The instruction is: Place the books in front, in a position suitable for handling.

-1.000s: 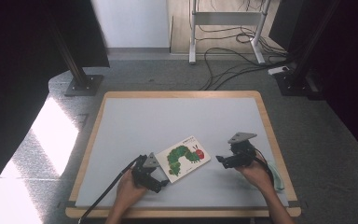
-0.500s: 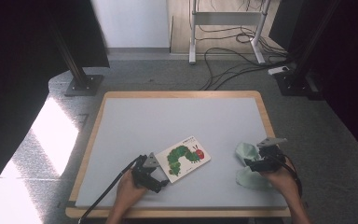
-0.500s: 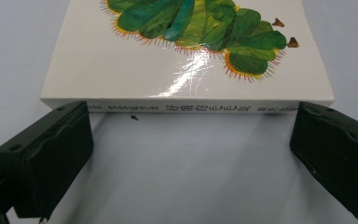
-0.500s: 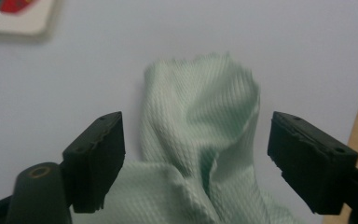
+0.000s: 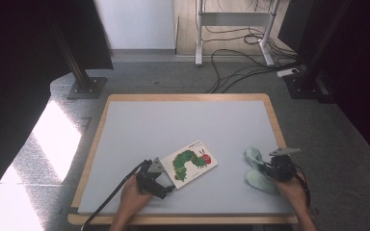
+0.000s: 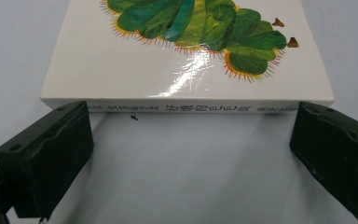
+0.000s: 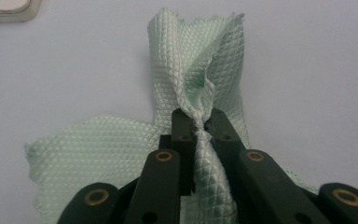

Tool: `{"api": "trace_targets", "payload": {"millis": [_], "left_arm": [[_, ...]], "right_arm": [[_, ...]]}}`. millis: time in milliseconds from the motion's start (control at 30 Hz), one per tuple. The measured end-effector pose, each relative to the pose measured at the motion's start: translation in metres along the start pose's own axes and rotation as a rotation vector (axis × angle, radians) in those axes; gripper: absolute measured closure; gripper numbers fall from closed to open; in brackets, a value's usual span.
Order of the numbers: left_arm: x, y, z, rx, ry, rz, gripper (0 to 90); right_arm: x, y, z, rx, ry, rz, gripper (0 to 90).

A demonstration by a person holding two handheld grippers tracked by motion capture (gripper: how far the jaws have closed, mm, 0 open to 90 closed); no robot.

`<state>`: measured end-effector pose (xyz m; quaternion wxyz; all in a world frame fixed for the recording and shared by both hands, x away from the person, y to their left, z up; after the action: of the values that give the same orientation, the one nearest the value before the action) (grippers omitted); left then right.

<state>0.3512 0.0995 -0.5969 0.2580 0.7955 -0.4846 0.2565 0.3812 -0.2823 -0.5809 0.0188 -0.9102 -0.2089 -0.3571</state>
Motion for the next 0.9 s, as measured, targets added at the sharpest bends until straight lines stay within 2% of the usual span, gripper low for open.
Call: {"api": "trace_targets", "payload": {"millis": [33,67,100,133,167,200,233,267,300,333,400,433,500,533,567,600,667,700,733,767,800,867,900], "left_arm": [[0.0,0.0,0.0,0.0,0.0,0.0,0.0],[0.0,0.0,0.0,0.0,0.0,0.0,0.0],[0.0,0.0,0.0,0.0,0.0,0.0,0.0],[0.0,0.0,0.0,0.0,0.0,0.0,0.0],[0.0,0.0,0.0,0.0,0.0,0.0,0.0],[0.0,0.0,0.0,0.0,0.0,0.0,0.0],[0.0,0.0,0.0,0.0,0.0,0.0,0.0],[0.0,0.0,0.0,0.0,0.0,0.0,0.0],[0.0,0.0,0.0,0.0,0.0,0.0,0.0],[0.0,0.0,0.0,0.0,0.0,0.001,0.0],[0.0,0.0,0.0,-0.001,-0.001,0.001,0.0],[0.0,0.0,0.0,0.0,0.0,0.001,0.0],[0.0,0.0,0.0,0.0,-0.001,0.001,0.0],[0.0,0.0,0.0,0.001,0.0,0.001,0.0],[0.0,0.0,0.0,0.001,0.0,0.001,0.0],[0.0,0.0,0.0,0.001,0.0,0.002,0.0],[0.0,0.0,0.0,0.001,0.0,0.001,0.0],[0.0,0.0,0.0,0.001,0.0,0.001,0.0],[0.0,0.0,0.0,0.001,0.0,0.001,0.0],[0.0,0.0,0.0,0.001,0.0,0.001,0.0],[0.0,0.0,0.0,0.001,0.0,0.001,0.0],[0.0,0.0,0.0,0.001,0.0,0.001,0.0],[0.0,0.0,0.0,0.001,0.0,0.001,0.0]], "right_arm": [[0.002,-0.002,-0.002,0.004,0.007,-0.003,82.9],[0.011,-0.008,-0.008,0.03,0.035,-0.002,82.9],[0.011,-0.008,-0.008,0.03,0.035,-0.002,82.9],[0.022,-0.015,-0.014,0.048,0.056,-0.023,82.8],[0.022,-0.015,-0.014,0.048,0.056,-0.023,82.8],[0.036,-0.024,-0.02,0.059,0.083,-0.056,82.8],[0.036,-0.024,-0.02,0.059,0.083,-0.056,82.8],[0.048,-0.031,-0.024,0.072,0.107,-0.074,82.8],[0.048,-0.031,-0.024,0.072,0.107,-0.074,82.8],[0.063,-0.041,-0.026,0.099,0.129,-0.096,82.7],[0.068,-0.045,-0.027,0.106,0.137,-0.102,82.7],[0.08,-0.056,-0.026,0.134,0.155,-0.117,82.7],[0.084,-0.061,-0.025,0.144,0.158,-0.12,82.7],[0.093,-0.072,-0.021,0.169,0.166,-0.131,82.6],[0.093,-0.072,-0.021,0.169,0.166,-0.131,82.6],[0.1,-0.083,-0.014,0.192,0.166,-0.143,82.5],[0.105,-0.096,-0.006,0.216,0.162,-0.154,82.4],[0.105,-0.096,-0.006,0.216,0.162,-0.154,82.4],[0.107,-0.109,0.005,0.243,0.147,-0.164,82.3],[0.107,-0.109,0.005,0.243,0.147,-0.164,82.3],[0.106,-0.121,0.016,0.262,0.132,-0.177,81.9],[0.103,-0.129,0.027,0.256,0.113,-0.197,81.4],[0.103,-0.129,0.027,0.256,0.113,-0.197,81.4]]}}
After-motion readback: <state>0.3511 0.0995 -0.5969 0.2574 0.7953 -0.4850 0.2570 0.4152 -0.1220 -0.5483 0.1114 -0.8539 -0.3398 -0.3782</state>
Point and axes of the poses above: each handheld gripper's, and its own axes: z roughly forward along the jaws, x roughly out of its top, y roughly to its right, the point moved 9 cm from there along z, roughly forward along the jaws, and after that the axes turned 12 degrees about -x, right-handed, at the moved point
